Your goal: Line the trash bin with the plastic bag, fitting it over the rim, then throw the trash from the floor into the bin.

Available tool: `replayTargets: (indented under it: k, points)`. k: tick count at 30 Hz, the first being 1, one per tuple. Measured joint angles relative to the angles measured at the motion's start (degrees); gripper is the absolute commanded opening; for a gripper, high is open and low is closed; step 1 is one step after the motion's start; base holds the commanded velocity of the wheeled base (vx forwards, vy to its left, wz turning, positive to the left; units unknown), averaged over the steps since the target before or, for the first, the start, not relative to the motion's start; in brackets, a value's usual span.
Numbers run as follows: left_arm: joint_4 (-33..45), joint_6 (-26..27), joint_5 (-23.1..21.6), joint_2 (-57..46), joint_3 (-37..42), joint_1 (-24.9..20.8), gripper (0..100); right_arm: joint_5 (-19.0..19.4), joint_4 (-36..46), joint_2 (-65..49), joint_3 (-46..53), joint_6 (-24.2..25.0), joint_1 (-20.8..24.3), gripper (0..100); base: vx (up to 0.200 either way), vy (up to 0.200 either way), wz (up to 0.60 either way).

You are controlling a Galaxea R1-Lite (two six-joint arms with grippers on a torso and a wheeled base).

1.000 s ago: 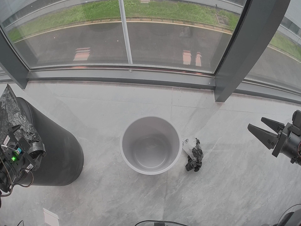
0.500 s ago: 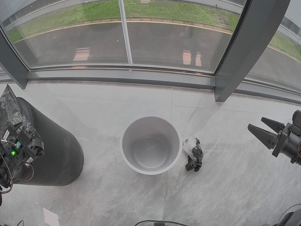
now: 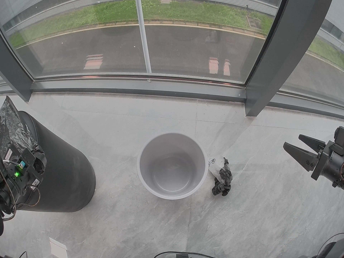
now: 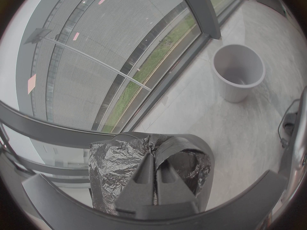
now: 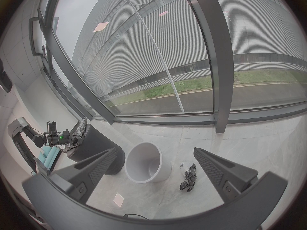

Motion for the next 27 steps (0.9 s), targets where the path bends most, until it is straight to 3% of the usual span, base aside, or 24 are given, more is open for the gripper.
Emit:
replayTargets:
  k: [3, 6, 12, 22, 27]
  points:
    - [0.07, -3.63, -0.09, -0.6, -0.67, -0.16, 0, 0.0, 0.02, -0.23, 0.05, 0.0, 0.0, 100, 0.0, 0.0, 0.0]
    - [0.27, -11.11, -0.22, -1.26, -2.24, -0.66, 0, 0.02, 0.02, -0.54, 0.13, -0.02, 0.0, 100, 0.0, 0.0, 0.0]
    - [0.56, -33.3, -0.46, -2.15, -6.34, -4.05, 0, 0.02, 0.06, -0.83, 0.29, 0.0, 0.02, 100, 0.0, 0.0, 0.0]
    - [0.62, -71.07, -2.79, -3.36, -12.02, -14.98, 0, 0.06, 0.02, -0.12, 0.99, 0.0, 0.48, 100, 0.0, 0.0, 0.0]
    - [1.22, -90.53, -8.59, -4.44, -13.76, -19.7, 0, 0.06, 0.0, 0.46, 1.43, 0.02, 1.02, 100, 0.0, 0.0, 0.0]
